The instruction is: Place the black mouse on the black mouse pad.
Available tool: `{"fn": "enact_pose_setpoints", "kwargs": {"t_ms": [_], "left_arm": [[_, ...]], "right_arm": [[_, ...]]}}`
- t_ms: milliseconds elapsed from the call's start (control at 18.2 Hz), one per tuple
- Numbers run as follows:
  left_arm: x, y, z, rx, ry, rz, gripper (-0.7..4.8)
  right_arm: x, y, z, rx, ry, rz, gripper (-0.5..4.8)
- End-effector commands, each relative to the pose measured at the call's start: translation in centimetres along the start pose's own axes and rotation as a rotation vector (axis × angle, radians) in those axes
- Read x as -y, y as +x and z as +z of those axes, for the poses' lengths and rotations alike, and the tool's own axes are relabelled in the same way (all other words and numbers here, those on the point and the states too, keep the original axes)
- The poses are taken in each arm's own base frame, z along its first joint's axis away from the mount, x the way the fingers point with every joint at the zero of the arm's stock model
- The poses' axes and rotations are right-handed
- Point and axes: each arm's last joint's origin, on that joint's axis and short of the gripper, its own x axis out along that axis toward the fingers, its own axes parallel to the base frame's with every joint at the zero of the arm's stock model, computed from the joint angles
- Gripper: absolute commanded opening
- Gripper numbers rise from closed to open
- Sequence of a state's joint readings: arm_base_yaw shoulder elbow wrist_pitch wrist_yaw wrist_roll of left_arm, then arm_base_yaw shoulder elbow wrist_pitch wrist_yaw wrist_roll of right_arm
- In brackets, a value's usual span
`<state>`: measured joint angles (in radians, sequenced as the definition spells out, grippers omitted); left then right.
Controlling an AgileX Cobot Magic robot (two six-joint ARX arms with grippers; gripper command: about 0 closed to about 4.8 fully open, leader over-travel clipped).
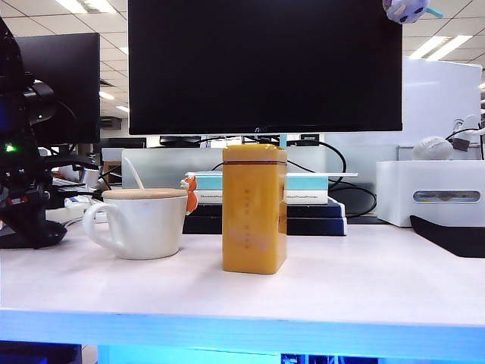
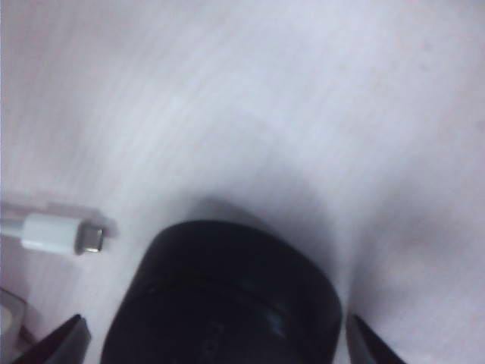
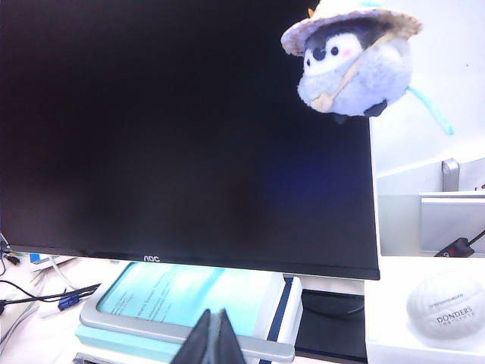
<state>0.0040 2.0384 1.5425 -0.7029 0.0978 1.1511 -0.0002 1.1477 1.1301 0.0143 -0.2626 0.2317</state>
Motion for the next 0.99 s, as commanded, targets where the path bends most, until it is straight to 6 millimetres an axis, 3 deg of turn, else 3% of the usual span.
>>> {"fn": "enact_pose_setpoints", "kwargs": {"t_ms": [55, 714, 769, 879, 989], "left_arm": [[0.00, 0.89, -0.42, -0.016, -0.007, -0.010, 4.79], [0.08, 0.77, -0.62, -0.087, -0.010, -0.005, 4.79], [0.07, 0.76, -0.66, -0.100, -0.010, 0.000, 4.35], [0.05, 0.76, -0.68, -0.108, -0.009, 0.005, 2.16], [-0.05, 0.75, -0.64, -0.104, -0.009, 0.014, 2.05]], "right_arm": [[-0.17, -0.17, 0.57, 0.039, -0.007, 0.012, -0.04], [-0.21, -0.18, 0.71, 0.052, -0.011, 0.018, -0.04], [-0.22, -0.18, 0.72, 0.054, -0.012, 0.018, -0.04], [-0.23, -0.18, 0.77, 0.059, -0.013, 0.019, -0.04], [-0.24, -0.19, 0.82, 0.064, -0.014, 0.021, -0.04]]}}
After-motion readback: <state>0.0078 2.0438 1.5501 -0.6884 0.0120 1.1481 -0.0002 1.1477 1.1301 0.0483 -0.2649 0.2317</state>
